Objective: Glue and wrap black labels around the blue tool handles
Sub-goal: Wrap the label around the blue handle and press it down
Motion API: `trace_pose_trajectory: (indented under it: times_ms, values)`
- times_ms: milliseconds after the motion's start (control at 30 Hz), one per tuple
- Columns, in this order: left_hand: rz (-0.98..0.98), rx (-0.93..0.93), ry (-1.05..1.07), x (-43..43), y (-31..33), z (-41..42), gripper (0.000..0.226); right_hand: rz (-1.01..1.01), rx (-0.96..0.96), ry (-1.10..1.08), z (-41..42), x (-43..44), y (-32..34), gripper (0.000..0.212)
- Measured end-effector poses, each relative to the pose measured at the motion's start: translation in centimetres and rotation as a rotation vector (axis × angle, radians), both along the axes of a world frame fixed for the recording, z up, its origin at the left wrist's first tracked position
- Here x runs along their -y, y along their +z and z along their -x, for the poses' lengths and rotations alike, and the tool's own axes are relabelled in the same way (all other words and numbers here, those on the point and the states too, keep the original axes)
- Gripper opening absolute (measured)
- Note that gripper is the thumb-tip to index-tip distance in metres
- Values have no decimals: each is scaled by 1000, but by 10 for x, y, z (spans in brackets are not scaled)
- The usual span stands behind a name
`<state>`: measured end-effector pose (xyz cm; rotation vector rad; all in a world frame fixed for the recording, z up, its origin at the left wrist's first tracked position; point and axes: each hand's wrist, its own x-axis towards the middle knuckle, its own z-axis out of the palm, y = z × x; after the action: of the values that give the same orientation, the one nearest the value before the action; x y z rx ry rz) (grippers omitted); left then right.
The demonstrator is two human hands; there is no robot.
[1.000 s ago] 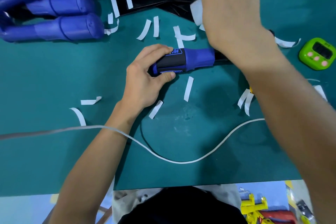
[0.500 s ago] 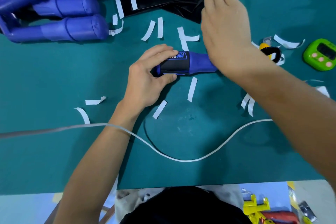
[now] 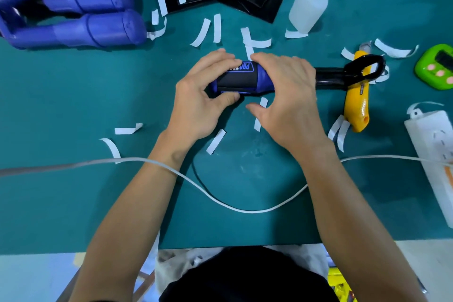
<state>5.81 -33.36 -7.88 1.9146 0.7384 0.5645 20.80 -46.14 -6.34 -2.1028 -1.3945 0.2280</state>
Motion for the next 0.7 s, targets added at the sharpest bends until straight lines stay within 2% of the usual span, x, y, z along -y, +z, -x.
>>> trace_pose_trajectory:
  times_ms: [133,300,700]
  values:
    - [-43,21,-6,0,-2,-1,55,-132,15,-37,1,-7,-6,50]
    - [-74,23,-3,3,-6,-1,52,-81,-3,-28,-1,-6,-8,49]
    - [-246,16,-17,13,-12,-8,37,-107,-23,-4,-4,-6,-11,47]
